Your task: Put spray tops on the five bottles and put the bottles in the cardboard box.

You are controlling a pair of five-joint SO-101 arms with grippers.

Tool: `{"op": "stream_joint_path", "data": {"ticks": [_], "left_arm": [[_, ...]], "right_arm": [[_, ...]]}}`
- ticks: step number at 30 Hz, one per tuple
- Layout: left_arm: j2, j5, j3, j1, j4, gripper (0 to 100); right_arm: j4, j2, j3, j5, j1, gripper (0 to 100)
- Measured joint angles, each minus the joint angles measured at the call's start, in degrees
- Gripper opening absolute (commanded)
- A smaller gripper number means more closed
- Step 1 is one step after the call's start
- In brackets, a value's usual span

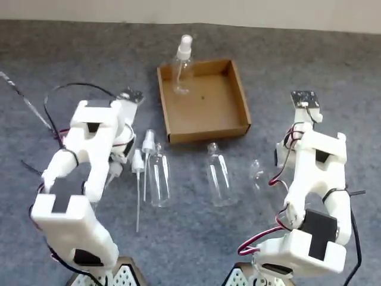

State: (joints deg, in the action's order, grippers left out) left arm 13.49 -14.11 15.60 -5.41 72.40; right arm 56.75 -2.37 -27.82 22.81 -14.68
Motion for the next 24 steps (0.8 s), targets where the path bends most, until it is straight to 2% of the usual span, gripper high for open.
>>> {"op": "stream_joint_path", "data": {"ticks": [7, 11, 15, 17, 24], "left_arm": [[-19.87, 0.09, -0.26, -0.09, 8.62, 3], [-28.84, 1.05, 0.62, -0.09, 10.64, 3], [-32.53, 2.29, 6.95, -0.09, 10.37, 3], [-33.49, 2.99, 10.73, -0.09, 7.56, 3], [-35.08, 4.13, 17.41, -0.09, 2.9, 3]], "right_arm": [[0.0, 0.0, 0.0, 0.0, -0.09, 25.9], [0.0, 0.0, 0.0, 0.0, -0.09, 27.4], [0.0, 0.0, 0.0, 0.0, -0.09, 27.4], [0.0, 0.0, 0.0, 0.09, -0.09, 27.4], [0.0, 0.0, 0.0, 7.56, -0.09, 27.4]]}}
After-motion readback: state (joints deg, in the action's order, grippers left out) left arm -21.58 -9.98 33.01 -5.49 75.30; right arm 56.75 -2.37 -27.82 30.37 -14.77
